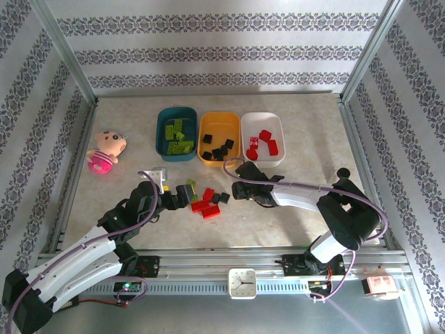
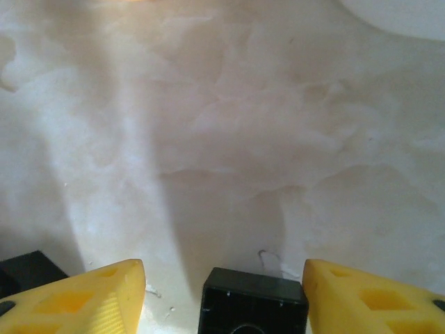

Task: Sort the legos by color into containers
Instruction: Move the lego to the center of the table, then pick up the lego from the center of the table, then place the lego in the container.

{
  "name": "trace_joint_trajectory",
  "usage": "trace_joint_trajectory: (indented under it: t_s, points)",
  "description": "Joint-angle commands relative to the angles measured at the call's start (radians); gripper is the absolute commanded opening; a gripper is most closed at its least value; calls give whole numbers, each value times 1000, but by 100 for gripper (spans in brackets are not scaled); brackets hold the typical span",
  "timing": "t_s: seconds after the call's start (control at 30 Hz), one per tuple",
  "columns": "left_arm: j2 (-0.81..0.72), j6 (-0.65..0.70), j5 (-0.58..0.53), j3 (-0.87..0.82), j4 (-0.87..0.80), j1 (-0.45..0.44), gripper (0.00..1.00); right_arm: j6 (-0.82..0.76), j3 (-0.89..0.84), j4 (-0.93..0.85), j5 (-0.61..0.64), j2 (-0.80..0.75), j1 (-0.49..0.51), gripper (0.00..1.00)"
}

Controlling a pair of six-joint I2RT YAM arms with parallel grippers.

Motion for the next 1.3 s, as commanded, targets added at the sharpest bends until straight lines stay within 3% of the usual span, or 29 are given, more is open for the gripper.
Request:
trace_joint_trajectory:
  t_s: [0.0,0.27,0.47,0.83,1.0,1.17,1.27]
  points:
    - [-11,-7,-24,-3,-38,5,100,3,6,-20,3,29,1,57]
    - [-29,7,-75,22,-109,4,100,-28,-14,-17,-48,-76,9,33]
    - [-32,8,-80,11,-111,5,100,-113,121,-31,-118,-195,15,29]
    - [-22,6,-48,2,-110,5,100,-164,532,20,-102,177,-72,29]
    - [-16,8,-46,2,-122,6,100,-147,682,-25,-77,335,-96,34]
    - [35,43,-42,24,-132,6,100,-99,758,-47,-107,414,-119,59]
    - [100,77,-45,50,-127,14,100,-97,768,-47,-121,406,-124,63]
